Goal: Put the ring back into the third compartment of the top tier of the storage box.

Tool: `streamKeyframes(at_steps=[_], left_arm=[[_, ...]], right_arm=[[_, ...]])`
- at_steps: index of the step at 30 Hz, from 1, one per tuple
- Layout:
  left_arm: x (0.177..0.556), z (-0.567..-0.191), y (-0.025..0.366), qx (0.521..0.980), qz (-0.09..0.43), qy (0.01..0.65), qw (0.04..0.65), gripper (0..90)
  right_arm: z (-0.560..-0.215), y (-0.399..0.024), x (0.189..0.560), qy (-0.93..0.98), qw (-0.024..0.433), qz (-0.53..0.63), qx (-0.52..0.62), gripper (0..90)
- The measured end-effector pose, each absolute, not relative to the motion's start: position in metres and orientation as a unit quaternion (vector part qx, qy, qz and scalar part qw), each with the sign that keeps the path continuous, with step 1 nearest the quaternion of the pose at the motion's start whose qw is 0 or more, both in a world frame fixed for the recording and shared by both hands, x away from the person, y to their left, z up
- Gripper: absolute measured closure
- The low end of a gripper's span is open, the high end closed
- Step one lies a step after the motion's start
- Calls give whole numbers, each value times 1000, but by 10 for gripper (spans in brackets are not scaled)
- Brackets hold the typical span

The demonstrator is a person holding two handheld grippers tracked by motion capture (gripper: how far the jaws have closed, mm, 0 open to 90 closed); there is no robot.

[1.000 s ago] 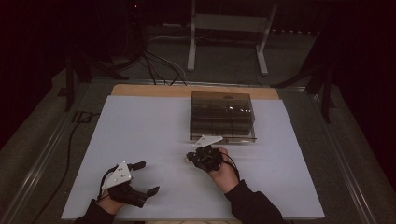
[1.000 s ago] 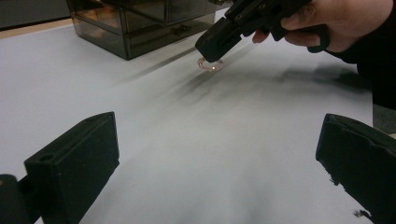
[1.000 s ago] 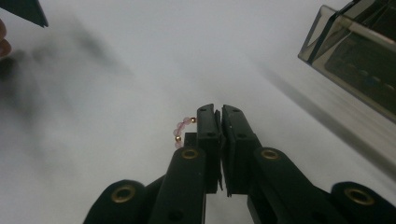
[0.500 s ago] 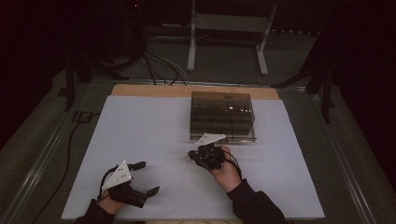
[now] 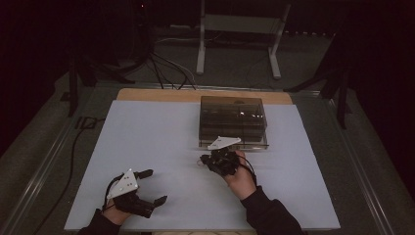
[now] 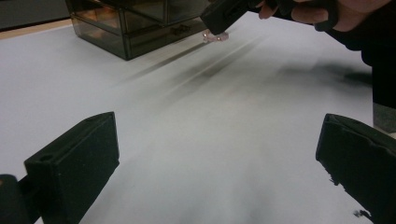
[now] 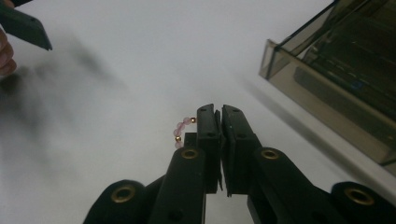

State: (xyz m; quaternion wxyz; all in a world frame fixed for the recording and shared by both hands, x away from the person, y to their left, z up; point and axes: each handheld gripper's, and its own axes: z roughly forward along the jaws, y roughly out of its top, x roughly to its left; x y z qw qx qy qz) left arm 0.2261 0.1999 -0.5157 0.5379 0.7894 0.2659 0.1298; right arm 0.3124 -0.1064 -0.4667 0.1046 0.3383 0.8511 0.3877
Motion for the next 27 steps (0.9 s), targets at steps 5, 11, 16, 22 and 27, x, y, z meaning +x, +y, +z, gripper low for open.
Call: streamKeyframes(at_steps=[5,11,16,22,27], left_arm=[[226,-515,200,790,131,265,537,6],[226,-516,200,791,131,264,536,6],[226,-516,199,791,131,264,536,6],[226,-516,200,791,131,265,537,6],[226,-516,199,792,131,264,535,6]], right_arm=[[-463,-111,314,847,107,391,344,871],[-460,-117,316,845,110,391,347,871],[-457,-121,318,843,114,392,349,870],[-454,-125,319,840,115,394,354,870],[-450,-131,321,835,120,398,360,870]])
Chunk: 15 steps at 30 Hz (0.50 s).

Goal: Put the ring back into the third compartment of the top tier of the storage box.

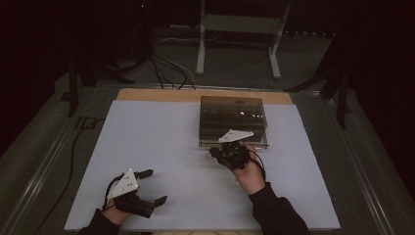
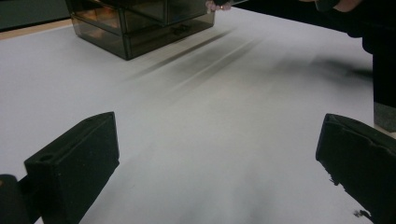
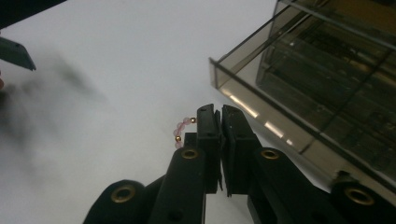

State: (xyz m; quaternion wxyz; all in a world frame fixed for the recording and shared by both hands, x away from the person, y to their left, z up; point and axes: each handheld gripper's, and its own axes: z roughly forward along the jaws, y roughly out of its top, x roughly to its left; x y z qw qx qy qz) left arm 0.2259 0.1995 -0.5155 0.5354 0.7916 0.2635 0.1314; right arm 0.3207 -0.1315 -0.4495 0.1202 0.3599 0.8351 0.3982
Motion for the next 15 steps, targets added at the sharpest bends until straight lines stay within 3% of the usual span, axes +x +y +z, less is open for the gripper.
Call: streamKeyframes(at_steps=[15], left_arm=[[226,-516,199,791,130,263,536,6]], right_arm=[[-440,-150,325,822,133,405,377,870]])
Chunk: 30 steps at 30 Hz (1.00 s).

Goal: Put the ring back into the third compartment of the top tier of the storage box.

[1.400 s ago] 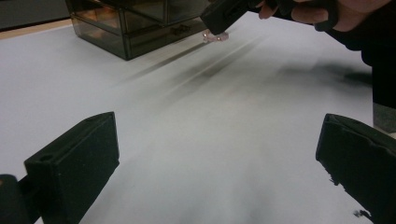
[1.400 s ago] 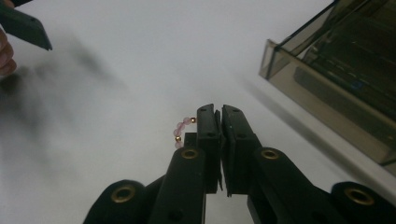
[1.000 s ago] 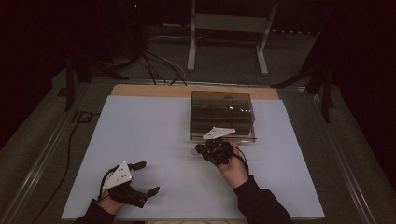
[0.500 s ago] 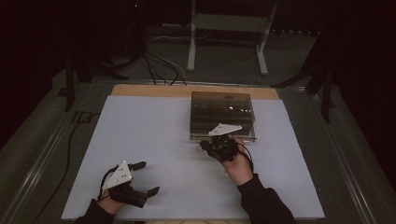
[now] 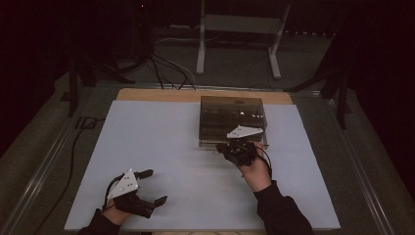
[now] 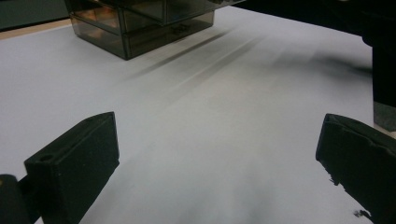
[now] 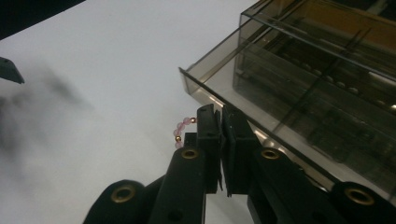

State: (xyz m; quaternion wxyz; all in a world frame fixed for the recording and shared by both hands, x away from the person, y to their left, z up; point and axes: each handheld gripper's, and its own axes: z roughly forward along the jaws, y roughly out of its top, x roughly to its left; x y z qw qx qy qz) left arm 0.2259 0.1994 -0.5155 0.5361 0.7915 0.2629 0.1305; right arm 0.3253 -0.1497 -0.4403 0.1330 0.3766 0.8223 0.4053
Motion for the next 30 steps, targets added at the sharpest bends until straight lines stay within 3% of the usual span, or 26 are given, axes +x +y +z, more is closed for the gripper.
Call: streamKeyframes(at_steps=[30], left_arm=[[226,-516,199,792,130,264,536,6]], right_arm=[[-427,-192,337,790,163,411,425,870]])
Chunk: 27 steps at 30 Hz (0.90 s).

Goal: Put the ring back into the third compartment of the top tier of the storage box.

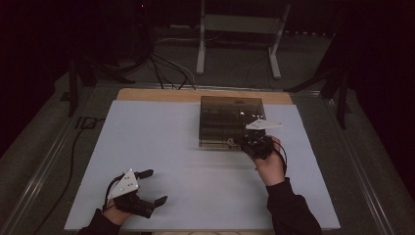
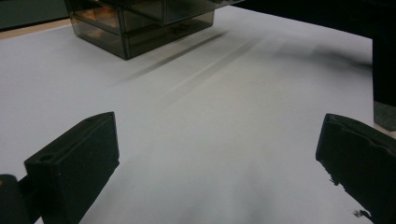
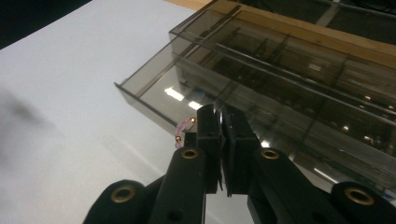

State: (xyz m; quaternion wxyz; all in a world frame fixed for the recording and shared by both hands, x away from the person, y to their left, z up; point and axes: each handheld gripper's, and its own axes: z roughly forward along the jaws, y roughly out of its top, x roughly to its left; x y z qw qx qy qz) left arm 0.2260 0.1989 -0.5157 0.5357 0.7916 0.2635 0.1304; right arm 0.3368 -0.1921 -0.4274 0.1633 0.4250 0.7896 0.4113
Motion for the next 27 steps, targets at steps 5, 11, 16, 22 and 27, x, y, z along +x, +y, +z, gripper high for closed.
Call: streamKeyframes(at_steps=[5,11,16,22,27], left_arm=[[226,-516,199,792,130,263,536,6],[226,-516,199,792,129,264,536,6],[226,-516,199,791,130,263,537,6],[226,-516,199,793,130,262,534,6],[226,-516,199,792,130,262,535,6]], right_arm=[[-426,-201,339,783,168,413,434,870],[-423,-212,342,774,174,415,446,870],[-421,-222,345,765,174,420,456,870],[-419,-229,346,759,181,418,466,870],[-420,-234,348,756,185,415,472,870]])
